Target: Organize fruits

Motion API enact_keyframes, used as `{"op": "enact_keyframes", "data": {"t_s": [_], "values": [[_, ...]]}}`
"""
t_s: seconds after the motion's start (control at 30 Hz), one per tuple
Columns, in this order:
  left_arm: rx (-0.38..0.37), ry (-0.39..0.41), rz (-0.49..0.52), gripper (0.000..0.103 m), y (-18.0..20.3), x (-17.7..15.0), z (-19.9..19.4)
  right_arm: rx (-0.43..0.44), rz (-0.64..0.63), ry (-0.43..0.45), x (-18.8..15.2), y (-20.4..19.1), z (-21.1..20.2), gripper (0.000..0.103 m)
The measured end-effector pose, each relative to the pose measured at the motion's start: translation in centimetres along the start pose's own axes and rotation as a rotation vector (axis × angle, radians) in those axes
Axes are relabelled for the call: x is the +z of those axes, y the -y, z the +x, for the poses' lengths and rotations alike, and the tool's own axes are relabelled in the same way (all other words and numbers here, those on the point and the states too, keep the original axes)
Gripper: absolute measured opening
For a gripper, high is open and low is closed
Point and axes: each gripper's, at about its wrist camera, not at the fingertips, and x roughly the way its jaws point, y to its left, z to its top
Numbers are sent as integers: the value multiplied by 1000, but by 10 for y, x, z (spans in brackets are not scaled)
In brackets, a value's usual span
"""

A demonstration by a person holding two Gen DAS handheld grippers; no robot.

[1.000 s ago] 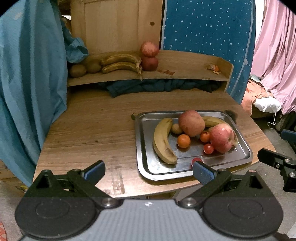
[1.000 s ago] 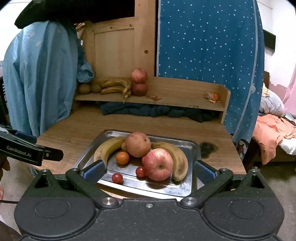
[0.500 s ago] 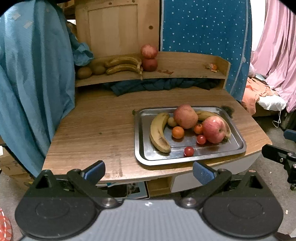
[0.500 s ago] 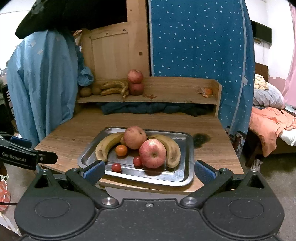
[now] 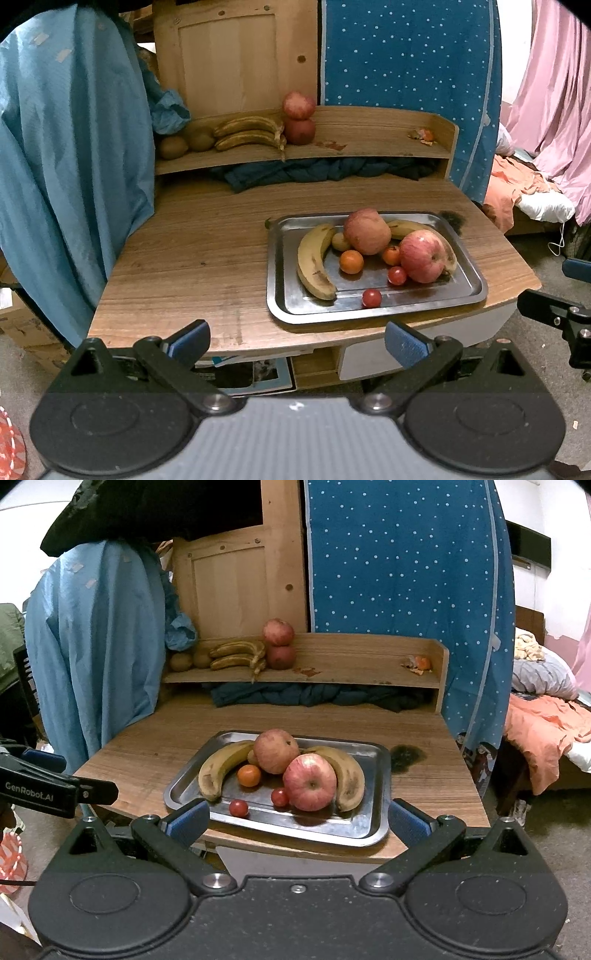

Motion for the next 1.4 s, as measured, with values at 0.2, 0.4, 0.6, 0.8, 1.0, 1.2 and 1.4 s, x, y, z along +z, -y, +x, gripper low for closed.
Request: {"op": "enact_keyframes", "data": {"t_s": [0.2,0.4,0.6,0.8,1.0,1.2,1.4], "values": [[-1,-4,3,103,2,2,1,2,0,-5,-1,1,0,102],[-7,-15,7,103,5,4,6,1,4,-18,-4,4,4,102],[-15,-23,11,103,7,4,10,1,5,-23,-4,4,5,102],[-22,-34,13,103,8,4,12,2,5,-36,-4,5,9,102],[-30,-45,21,103,8,2,13,3,5,-44,-5,3,11,102],[-33,-51,23,103,6,0,13,3,3,-49,-4,2,12,102],[-33,-50,21,103,3,0,12,4,2,-49,-5,1,13,102]]}}
